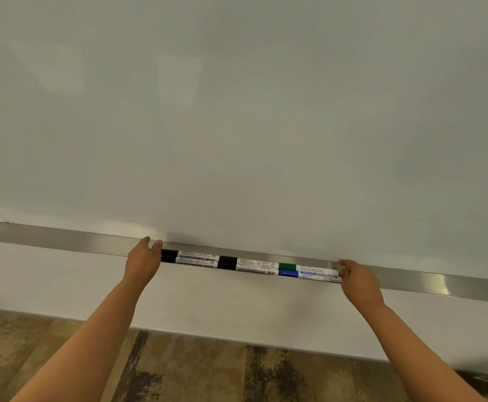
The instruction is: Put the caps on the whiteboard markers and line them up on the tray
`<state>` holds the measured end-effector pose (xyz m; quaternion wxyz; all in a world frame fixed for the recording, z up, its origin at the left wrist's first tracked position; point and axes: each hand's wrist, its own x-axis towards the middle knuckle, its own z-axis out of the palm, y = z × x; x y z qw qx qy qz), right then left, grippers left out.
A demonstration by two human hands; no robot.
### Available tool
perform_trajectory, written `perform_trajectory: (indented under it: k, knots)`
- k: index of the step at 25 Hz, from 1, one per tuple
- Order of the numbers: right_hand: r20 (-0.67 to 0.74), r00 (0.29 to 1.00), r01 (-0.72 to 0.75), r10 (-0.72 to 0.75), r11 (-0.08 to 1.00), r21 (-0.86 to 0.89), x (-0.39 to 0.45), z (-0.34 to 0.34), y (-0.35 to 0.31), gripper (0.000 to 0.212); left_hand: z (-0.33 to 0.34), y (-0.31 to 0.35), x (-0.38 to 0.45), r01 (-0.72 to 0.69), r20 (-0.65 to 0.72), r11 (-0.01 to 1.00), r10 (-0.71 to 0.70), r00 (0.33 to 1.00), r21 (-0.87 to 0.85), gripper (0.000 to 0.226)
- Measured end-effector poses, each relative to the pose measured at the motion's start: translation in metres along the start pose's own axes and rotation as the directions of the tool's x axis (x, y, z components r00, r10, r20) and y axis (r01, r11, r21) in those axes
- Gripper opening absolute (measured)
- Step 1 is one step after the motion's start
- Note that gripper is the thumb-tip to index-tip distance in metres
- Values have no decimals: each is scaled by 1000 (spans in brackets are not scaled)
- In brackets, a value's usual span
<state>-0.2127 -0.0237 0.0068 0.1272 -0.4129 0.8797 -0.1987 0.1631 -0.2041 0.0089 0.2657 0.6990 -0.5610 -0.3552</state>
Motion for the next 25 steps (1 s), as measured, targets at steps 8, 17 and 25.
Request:
perform_trajectory:
  k: [8, 17, 25]
  knots:
    - [10, 1000, -22, 21, 999, 34, 0, 0, 0, 42, 0, 1, 1, -4, 4, 1000, 4, 1000, 23, 51]
    - [-9, 999, -49, 51, 993, 106, -1, 0, 2, 36, -1, -4, 4, 18, -13, 998, -18, 1000, -63, 50]
    - [-213, 970, -82, 116, 983, 167, -14, -13, 13, 40, -24, -16, 2, 57, -333, 952, -161, 929, -302, 33]
